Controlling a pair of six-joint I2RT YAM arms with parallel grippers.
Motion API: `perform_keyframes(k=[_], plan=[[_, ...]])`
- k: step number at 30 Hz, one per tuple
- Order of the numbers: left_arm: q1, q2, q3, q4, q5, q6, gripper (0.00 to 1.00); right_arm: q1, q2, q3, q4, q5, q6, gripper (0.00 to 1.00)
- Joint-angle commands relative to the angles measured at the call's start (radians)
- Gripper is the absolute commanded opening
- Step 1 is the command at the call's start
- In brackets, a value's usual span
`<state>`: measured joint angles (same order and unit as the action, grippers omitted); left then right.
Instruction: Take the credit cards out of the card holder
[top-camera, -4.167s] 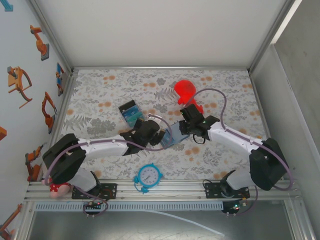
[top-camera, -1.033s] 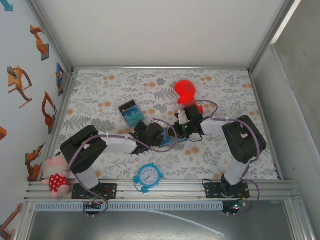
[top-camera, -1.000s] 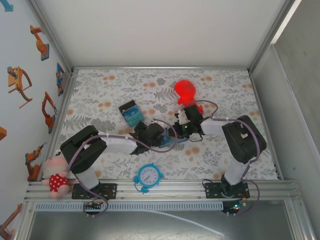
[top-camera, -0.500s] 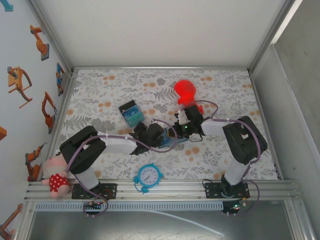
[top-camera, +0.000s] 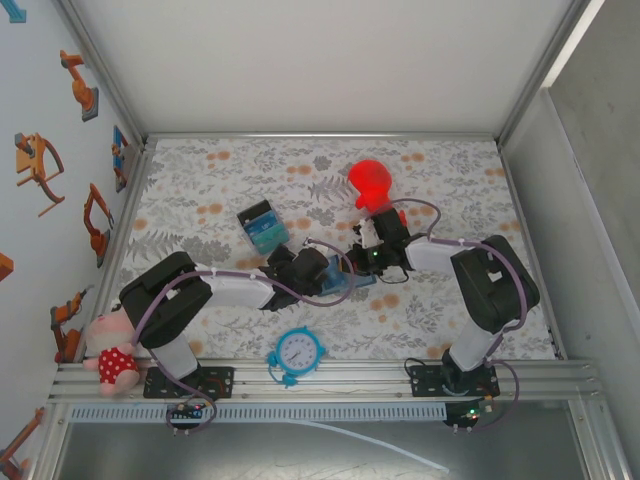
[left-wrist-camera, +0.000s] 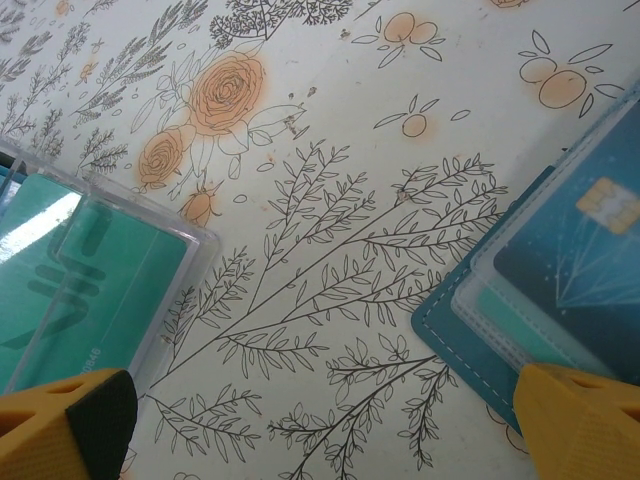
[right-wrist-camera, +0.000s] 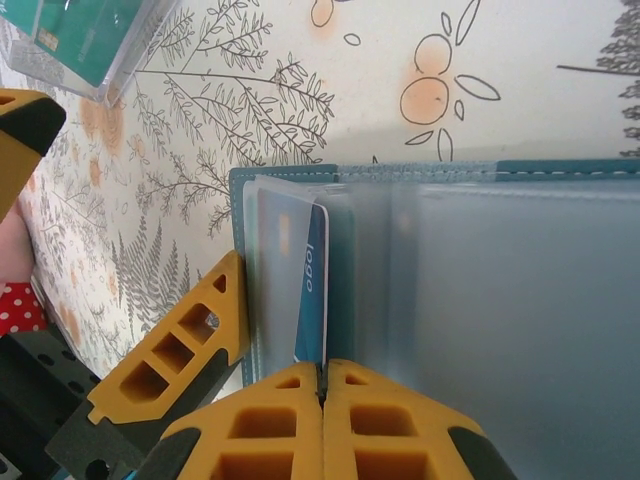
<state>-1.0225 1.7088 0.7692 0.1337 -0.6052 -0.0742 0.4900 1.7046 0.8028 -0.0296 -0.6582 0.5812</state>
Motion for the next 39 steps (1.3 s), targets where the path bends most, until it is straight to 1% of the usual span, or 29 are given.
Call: perform_keyframes(k=[1,8,16,25,33,39], plan=[[-0.007,-0.011,-0.016,-0.038,-0.006,-0.014,0.97,-0.011,-0.022,-0.007,-0.064,0.059,-0.038,0.01],[-0.007,-0.029,-0.008,-0.031,-0.002,-0.013,0.97,-0.012,-0.003,0.006,-0.095,0.082,-0.051,0.01],[-0.007,-0.056,0.028,-0.003,0.039,-0.028,0.97,-0.012,0.014,0.002,-0.079,0.066,-0.045,0.02],[-0.007,0.021,0.095,0.023,0.053,0.003,0.97,-0.011,0.011,0.001,-0.074,0.058,-0.041,0.01],[-0.005,0.063,0.105,0.009,0.057,0.006,0.97,-0.011,0.007,-0.005,-0.068,0.056,-0.035,0.02],[-0.002,0.065,0.096,-0.018,0.042,0.007,0.97,-0.014,-0.009,-0.005,-0.093,0.085,-0.047,0.01]])
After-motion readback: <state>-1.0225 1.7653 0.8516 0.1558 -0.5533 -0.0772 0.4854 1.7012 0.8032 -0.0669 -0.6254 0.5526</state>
